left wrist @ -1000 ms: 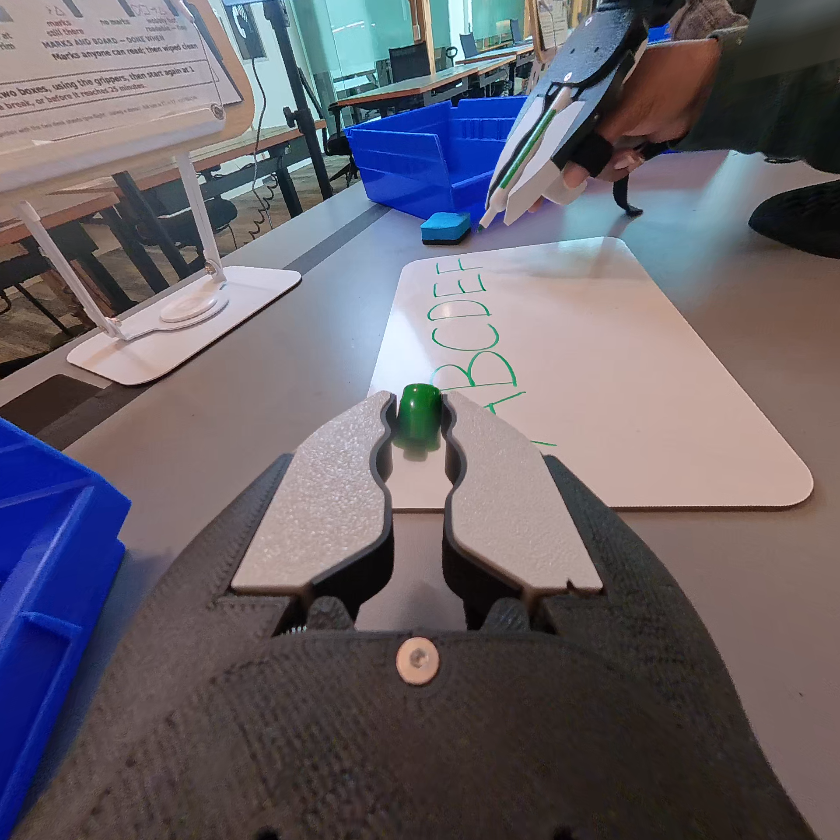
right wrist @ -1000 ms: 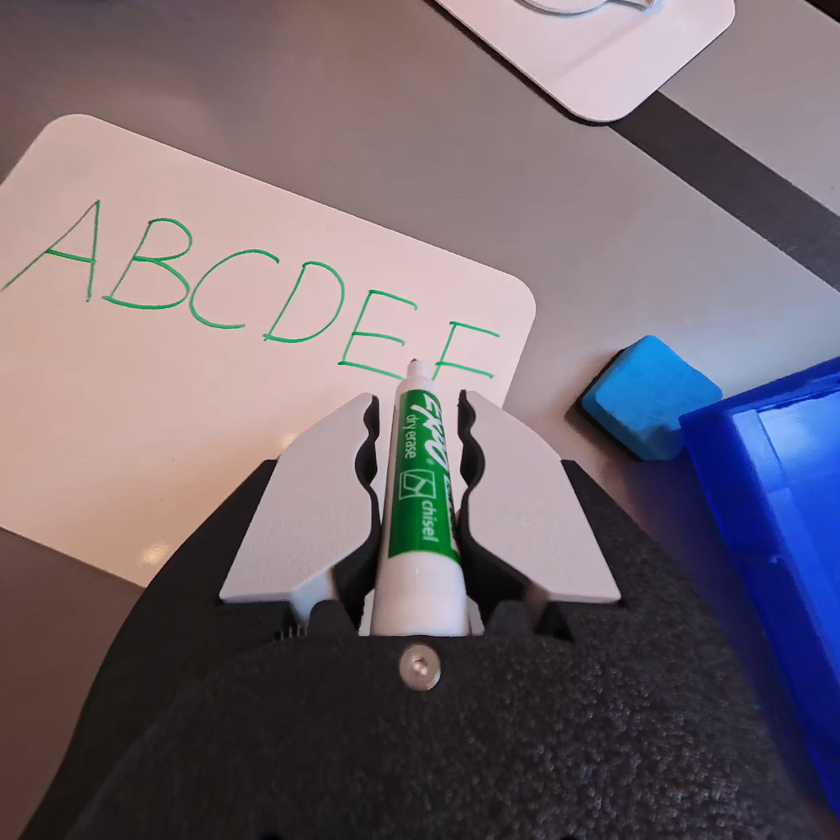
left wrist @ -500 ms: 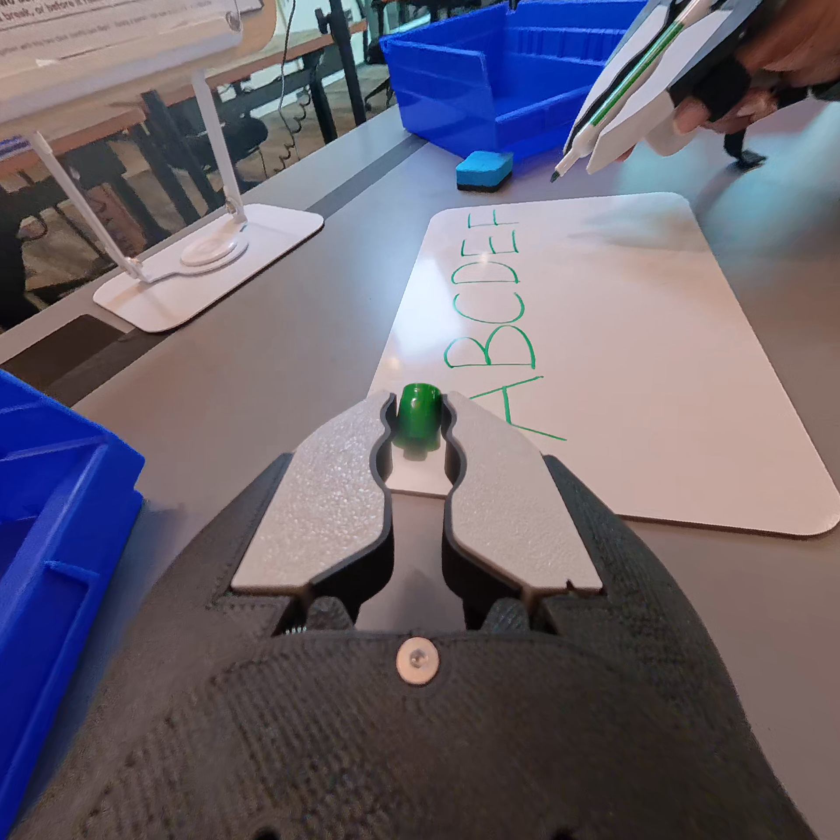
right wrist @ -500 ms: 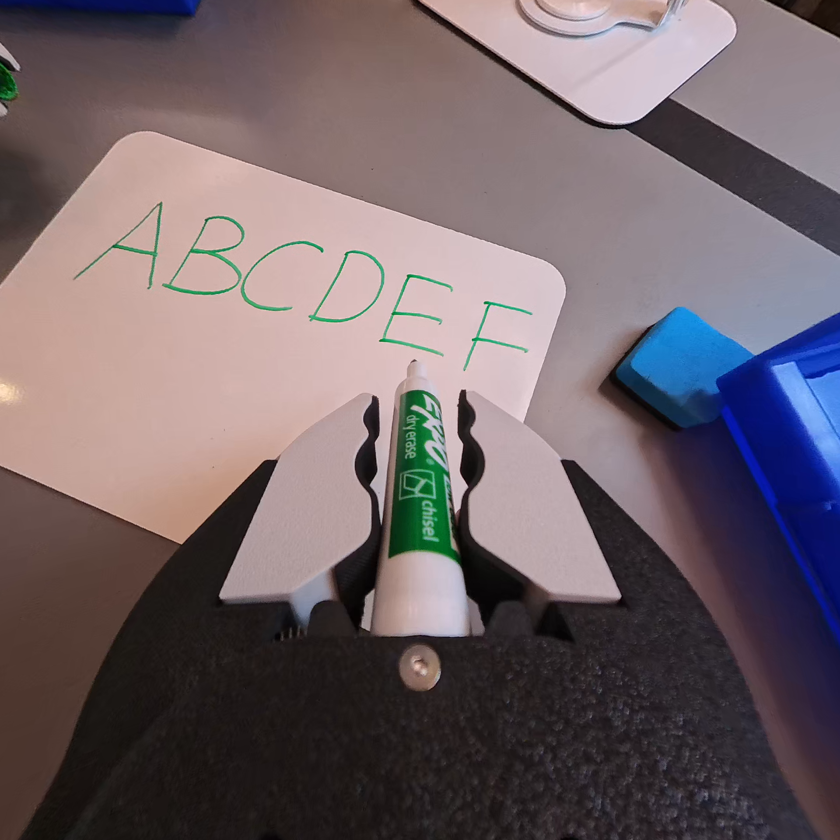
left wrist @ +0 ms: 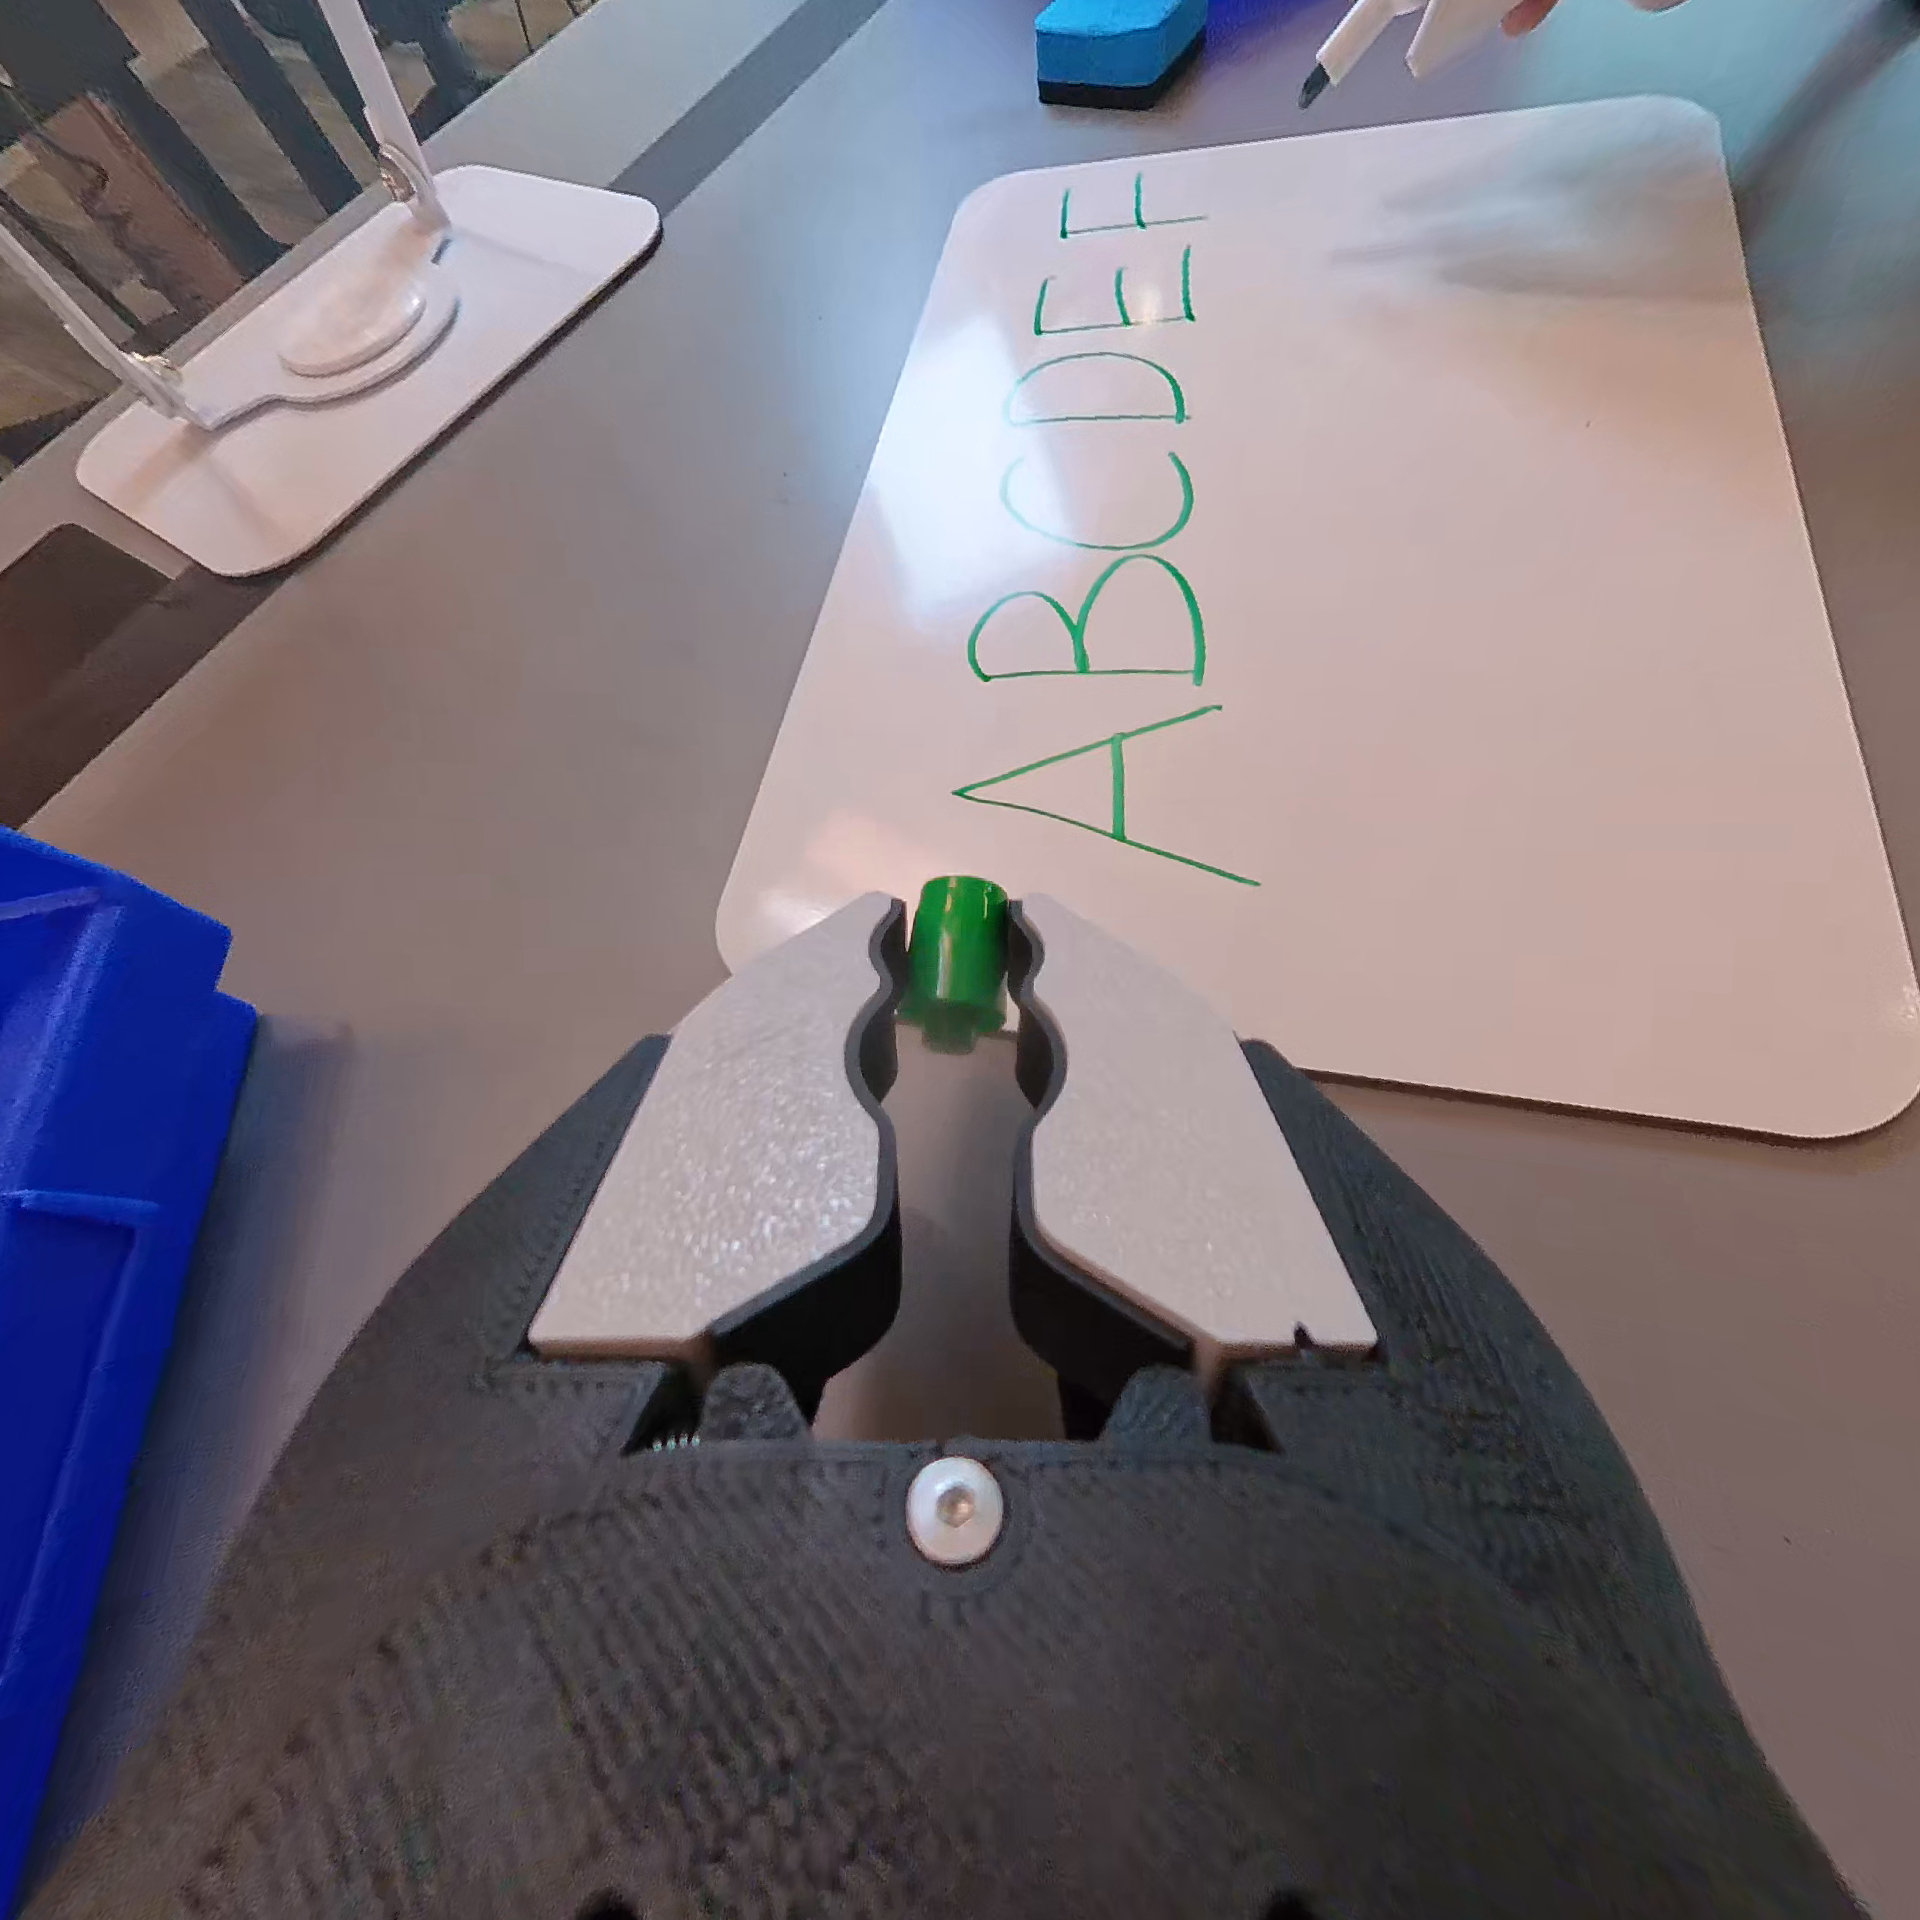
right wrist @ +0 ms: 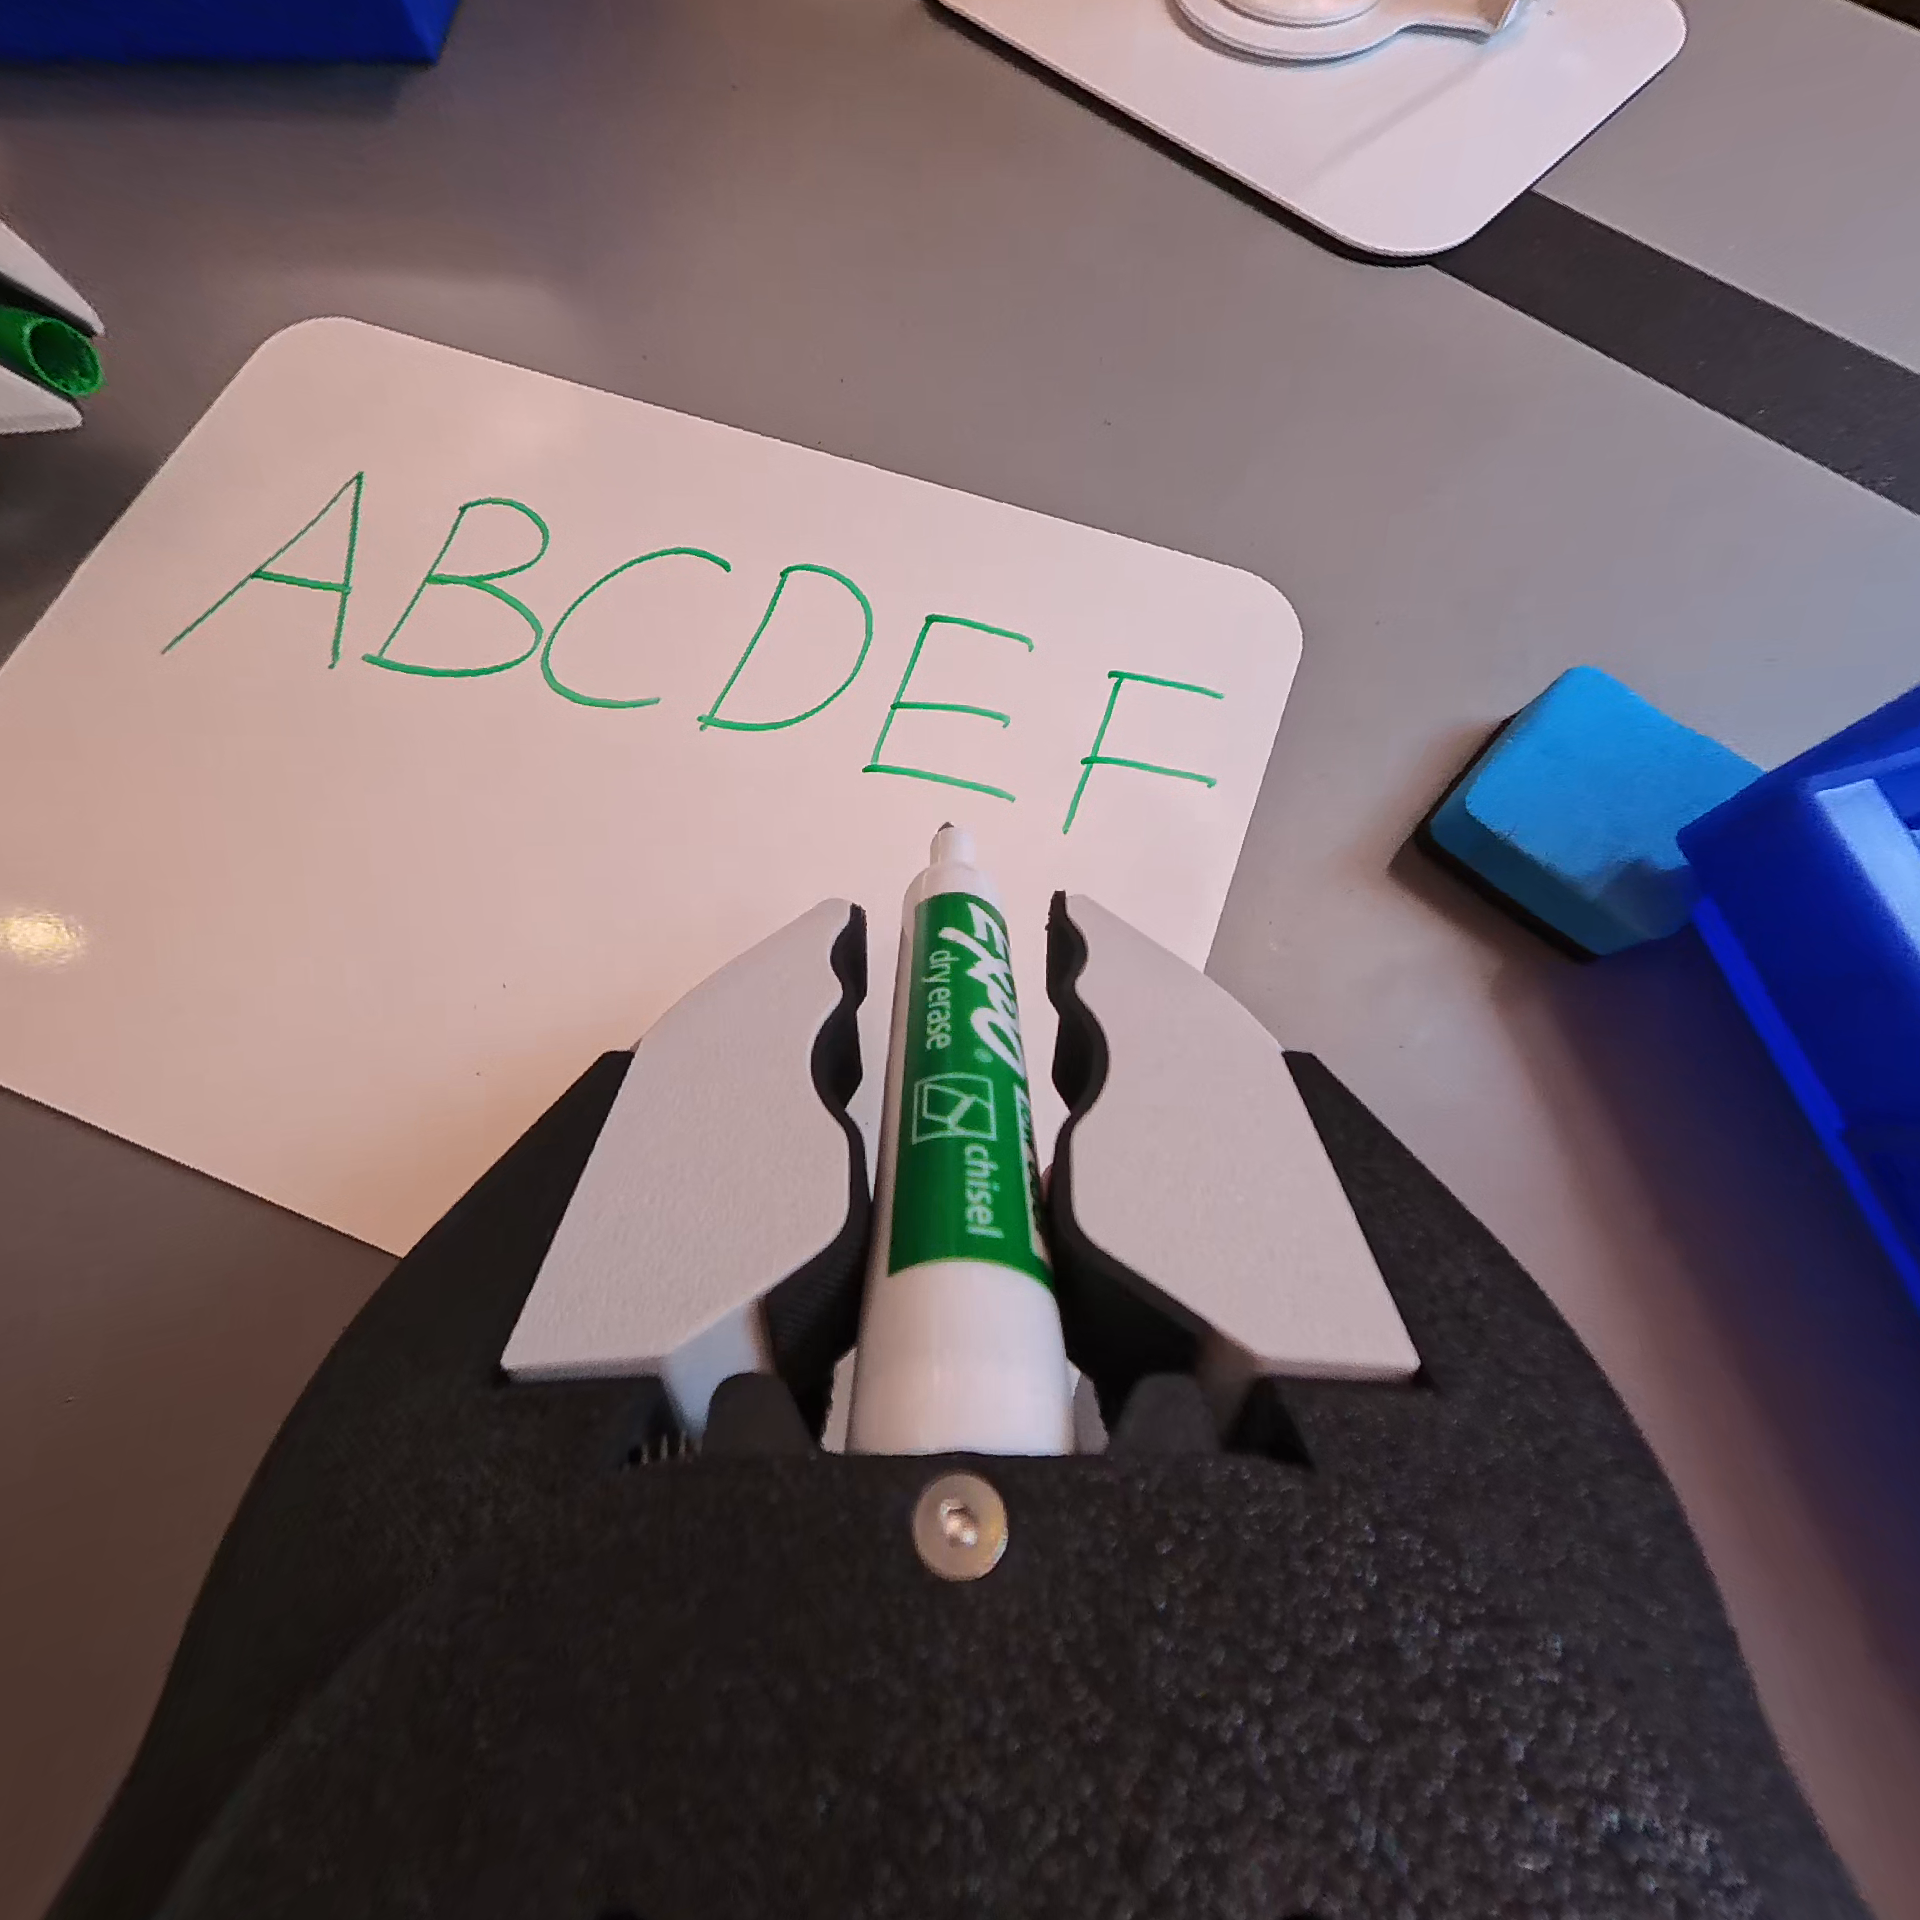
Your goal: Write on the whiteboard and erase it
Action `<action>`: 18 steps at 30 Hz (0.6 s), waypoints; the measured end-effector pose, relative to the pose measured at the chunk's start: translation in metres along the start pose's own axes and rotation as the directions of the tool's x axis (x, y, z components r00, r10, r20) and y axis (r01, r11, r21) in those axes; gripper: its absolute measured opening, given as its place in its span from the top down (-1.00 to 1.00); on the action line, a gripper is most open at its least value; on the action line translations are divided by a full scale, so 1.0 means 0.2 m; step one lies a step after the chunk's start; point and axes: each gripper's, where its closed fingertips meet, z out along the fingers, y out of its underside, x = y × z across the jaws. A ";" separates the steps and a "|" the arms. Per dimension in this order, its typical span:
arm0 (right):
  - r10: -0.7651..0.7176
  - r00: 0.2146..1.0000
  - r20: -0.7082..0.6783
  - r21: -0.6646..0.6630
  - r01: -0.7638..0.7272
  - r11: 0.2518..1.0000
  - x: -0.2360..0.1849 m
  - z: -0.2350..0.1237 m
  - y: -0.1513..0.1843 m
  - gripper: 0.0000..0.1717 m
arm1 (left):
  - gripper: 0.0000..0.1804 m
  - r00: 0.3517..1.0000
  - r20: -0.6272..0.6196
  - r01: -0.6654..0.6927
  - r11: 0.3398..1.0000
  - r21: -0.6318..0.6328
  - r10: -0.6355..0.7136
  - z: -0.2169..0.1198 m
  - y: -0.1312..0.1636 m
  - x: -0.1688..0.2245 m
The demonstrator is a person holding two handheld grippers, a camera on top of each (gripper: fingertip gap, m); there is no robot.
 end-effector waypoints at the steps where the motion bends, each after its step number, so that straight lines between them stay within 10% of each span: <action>1: 0.000 1.000 0.000 0.002 0.000 1.000 0.00 0.00 0.00 0.60 | 0.80 1.000 -0.001 -0.003 1.000 -0.006 0.003 0.00 0.00 0.00; 18: -0.028 1.000 0.007 0.007 0.028 1.000 -0.01 0.02 -0.05 0.59 | 0.80 0.992 0.032 -0.114 0.977 -0.183 0.122 -0.04 0.02 0.00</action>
